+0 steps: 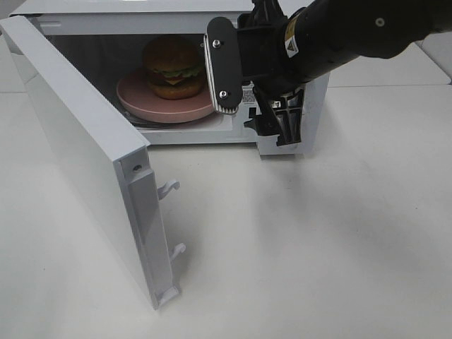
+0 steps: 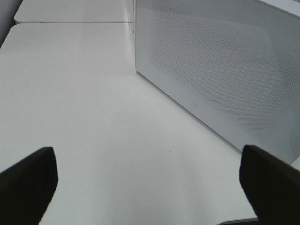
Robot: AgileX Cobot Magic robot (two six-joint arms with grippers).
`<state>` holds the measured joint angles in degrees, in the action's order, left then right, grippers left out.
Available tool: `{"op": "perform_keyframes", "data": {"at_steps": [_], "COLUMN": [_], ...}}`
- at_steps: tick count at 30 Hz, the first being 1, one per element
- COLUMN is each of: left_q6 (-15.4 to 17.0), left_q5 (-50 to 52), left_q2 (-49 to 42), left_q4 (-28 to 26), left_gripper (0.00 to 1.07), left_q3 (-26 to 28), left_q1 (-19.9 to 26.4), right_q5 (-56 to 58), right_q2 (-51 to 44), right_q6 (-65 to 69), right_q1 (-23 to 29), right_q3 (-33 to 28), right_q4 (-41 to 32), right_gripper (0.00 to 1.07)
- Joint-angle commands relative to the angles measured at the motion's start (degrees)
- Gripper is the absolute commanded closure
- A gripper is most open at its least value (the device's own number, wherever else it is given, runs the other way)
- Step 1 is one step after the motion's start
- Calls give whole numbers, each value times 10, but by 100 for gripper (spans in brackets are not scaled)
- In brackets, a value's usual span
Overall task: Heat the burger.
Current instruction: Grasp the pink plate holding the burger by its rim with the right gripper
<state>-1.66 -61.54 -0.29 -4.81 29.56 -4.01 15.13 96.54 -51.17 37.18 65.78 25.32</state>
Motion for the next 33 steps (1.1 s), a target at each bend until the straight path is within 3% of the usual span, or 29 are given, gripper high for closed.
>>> {"op": "perform_keyframes", "data": {"at_steps": [1,10,33], "left_q6": [-2,-2,-2], "left_q5": [2,2,2], "left_q2": [-2,-2,-2], "left_q4": [-2,-2,-2], "left_gripper": [9,9,9], "left_q3": [0,0,0], "left_q1": [2,2,2], "right_q5": [-22,-37,-42], "right_q2": [21,81,243], "right_q6": [2,77,104], "right_q1": [1,17,32], "right_q3": [16,69,193], "right_q4": [13,57,62], "right_gripper": [20,21,22]}}
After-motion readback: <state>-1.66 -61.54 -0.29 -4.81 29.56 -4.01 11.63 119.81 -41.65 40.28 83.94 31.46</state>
